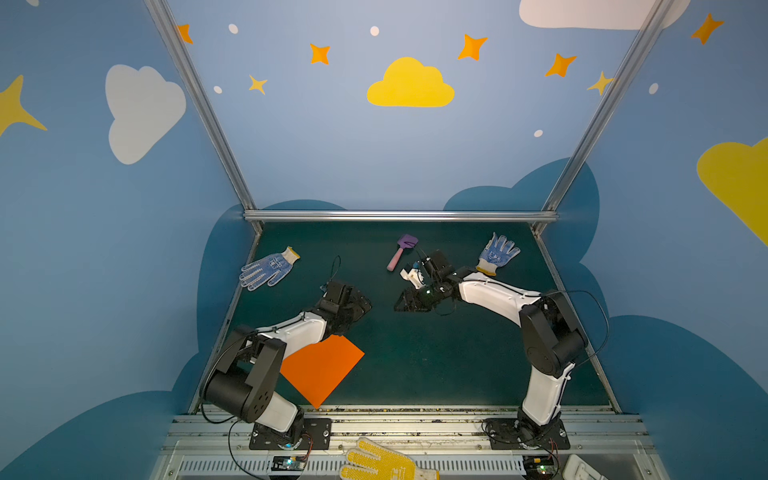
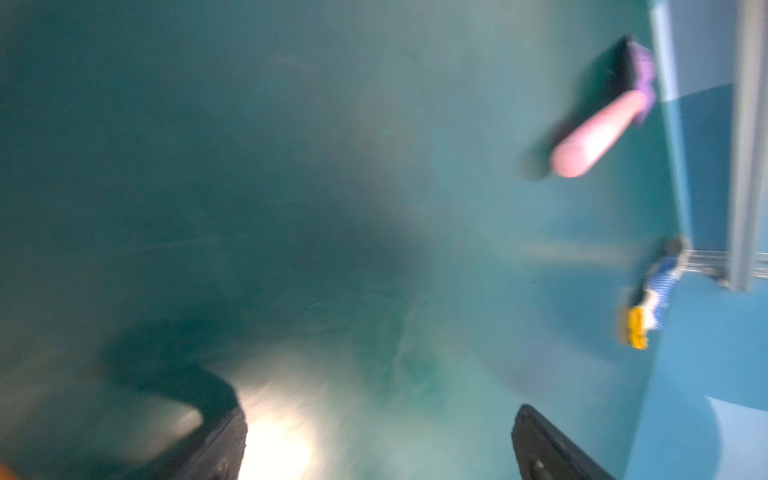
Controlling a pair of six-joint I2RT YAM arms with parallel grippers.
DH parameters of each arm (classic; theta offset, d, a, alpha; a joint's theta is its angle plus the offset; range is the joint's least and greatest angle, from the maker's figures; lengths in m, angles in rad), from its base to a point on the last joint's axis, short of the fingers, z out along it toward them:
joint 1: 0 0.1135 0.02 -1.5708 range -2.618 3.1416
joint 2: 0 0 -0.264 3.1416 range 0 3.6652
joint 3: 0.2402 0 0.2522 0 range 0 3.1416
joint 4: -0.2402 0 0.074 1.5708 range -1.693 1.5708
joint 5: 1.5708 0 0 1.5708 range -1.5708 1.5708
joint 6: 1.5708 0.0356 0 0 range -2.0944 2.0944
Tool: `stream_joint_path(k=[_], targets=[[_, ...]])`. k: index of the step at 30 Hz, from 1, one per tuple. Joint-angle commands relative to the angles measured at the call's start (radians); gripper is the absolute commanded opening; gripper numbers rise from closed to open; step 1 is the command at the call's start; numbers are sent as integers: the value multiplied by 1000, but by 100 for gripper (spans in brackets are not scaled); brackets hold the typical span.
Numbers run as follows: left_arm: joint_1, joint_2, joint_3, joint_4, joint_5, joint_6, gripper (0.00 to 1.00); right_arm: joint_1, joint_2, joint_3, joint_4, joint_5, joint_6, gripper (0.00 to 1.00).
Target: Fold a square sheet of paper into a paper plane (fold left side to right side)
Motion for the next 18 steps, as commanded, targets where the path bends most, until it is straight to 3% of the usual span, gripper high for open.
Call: stream_joint_path(k=[1, 9, 18], targets=[[53, -101, 27, -270, -58, 27, 100, 69, -14, -26, 43, 25, 109, 53], [203, -298, -152, -349, -53, 4, 100, 189, 22, -100, 206, 95, 372, 58], [239, -304, -273, -282, -41, -15, 100, 320, 55, -136, 252, 207, 512, 59]])
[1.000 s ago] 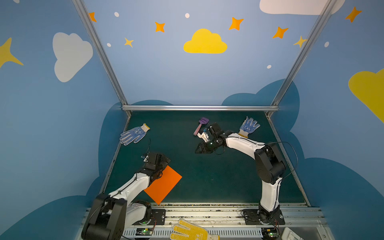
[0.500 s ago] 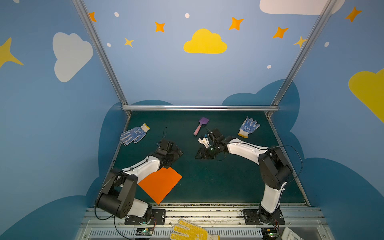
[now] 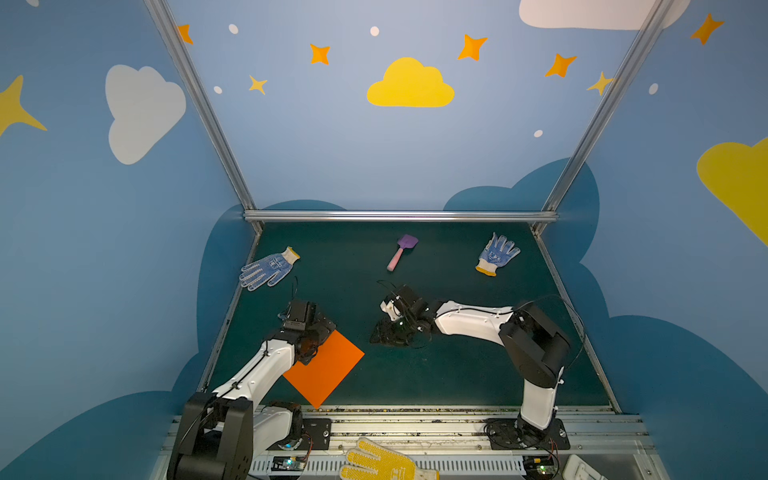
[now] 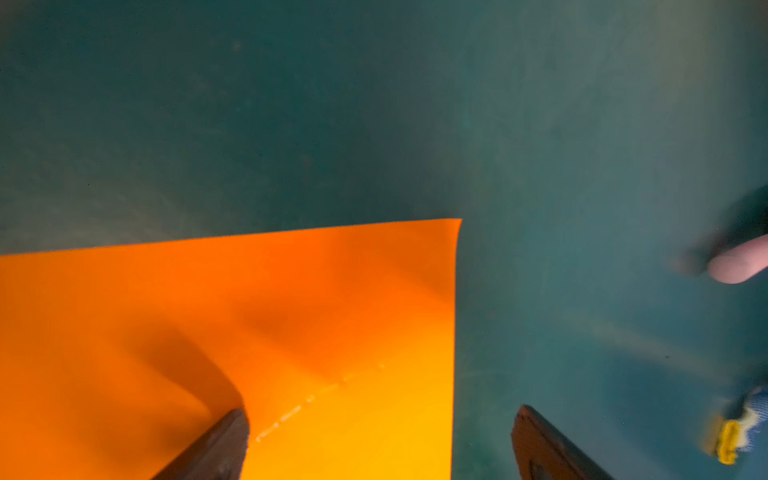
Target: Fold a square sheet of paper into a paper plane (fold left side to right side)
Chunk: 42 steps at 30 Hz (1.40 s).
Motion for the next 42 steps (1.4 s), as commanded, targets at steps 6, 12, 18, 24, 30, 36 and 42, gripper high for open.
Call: stream_joint_path(k=[6, 12, 18, 24, 30, 36, 42], targets=[[11, 44, -70, 2, 10, -4, 100, 82, 95, 26, 37, 95, 116, 59], [10, 57, -67, 11, 15, 3, 100, 109, 168, 92, 48, 76, 141, 58], [11, 75, -67, 27, 24, 3, 100, 126, 218, 139, 60, 53, 156, 58], [11, 90, -65, 39, 32, 6, 100, 132, 245, 153, 102, 27, 169, 56], [14, 101, -38, 34, 45, 22, 100, 132, 259, 159, 102, 30, 164, 56], [64, -29, 93, -228, 11, 51, 100, 128, 255, 125, 120, 43, 168, 55], [131, -117, 80, -406, -13, 1, 100, 126, 238, 95, 158, 42, 169, 54]])
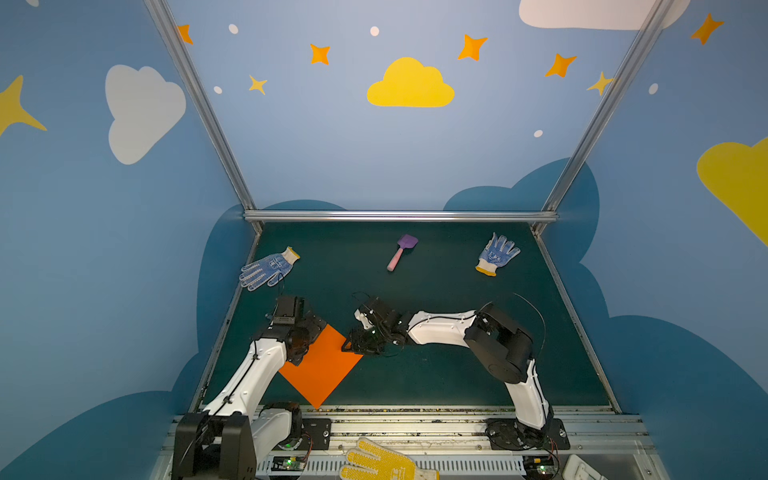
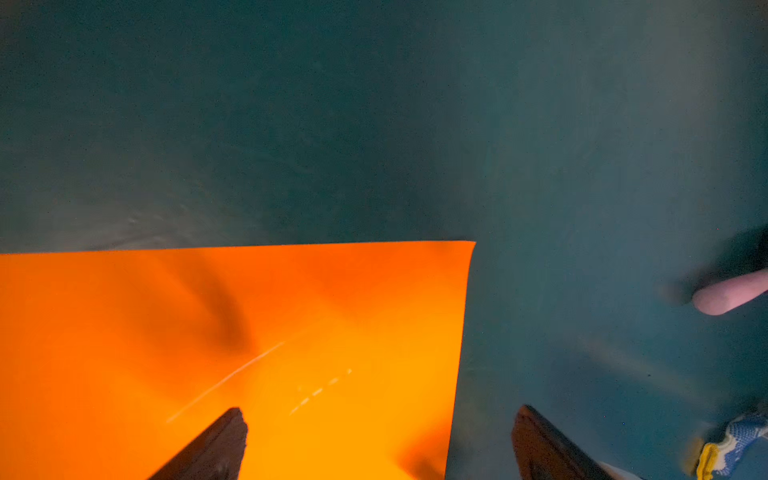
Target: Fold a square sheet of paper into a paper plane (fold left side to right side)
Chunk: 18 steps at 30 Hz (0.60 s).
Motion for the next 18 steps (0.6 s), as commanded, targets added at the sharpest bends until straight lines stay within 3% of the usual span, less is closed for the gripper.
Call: stream_joint_path(k=[1, 10, 18], targets=[[15, -31, -25, -168, -46, -44, 100, 8, 36, -54, -29, 33, 3, 54], [20, -163, -138, -264, -186, -219, 100, -6, 19, -107, 28, 8, 3, 54], [22, -282, -278, -99, -164, -221, 100, -12, 5, -136, 58, -1, 5, 54]])
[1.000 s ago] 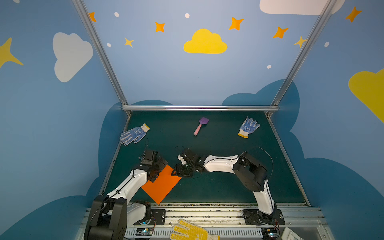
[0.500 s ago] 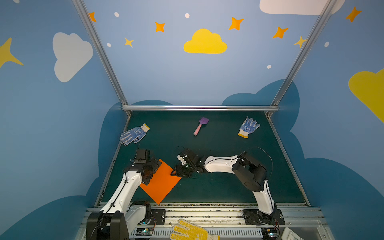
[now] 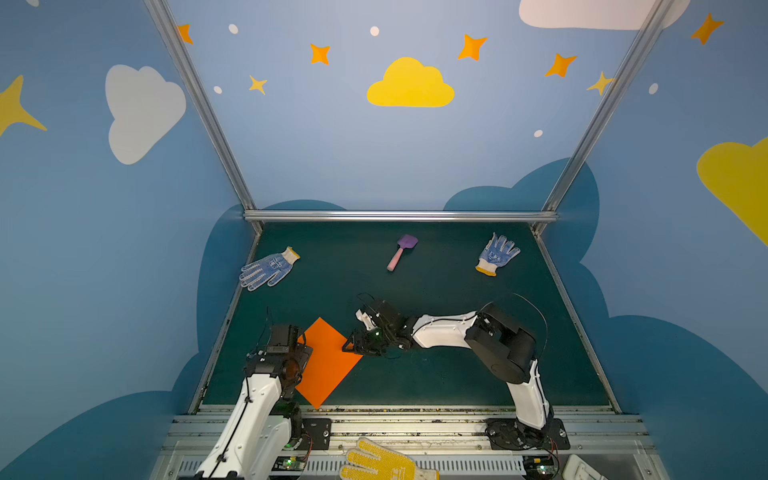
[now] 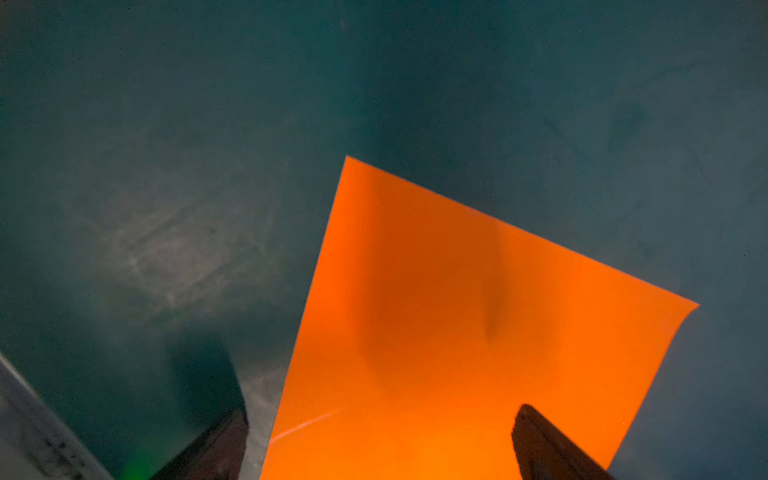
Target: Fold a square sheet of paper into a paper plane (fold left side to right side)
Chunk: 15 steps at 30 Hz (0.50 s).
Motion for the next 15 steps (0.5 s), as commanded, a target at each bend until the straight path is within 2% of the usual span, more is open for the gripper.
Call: stream_joint_path(k=[1, 8, 15], targets=[[5, 2, -81, 115, 1, 5, 100, -4, 24, -47, -83, 24, 5, 54], [2, 141, -113, 393, 154, 50, 100, -34, -27, -54, -98, 7, -34, 55], [-41, 367, -21, 581, 262, 125, 100, -116, -154, -74, -191, 26, -135, 55]])
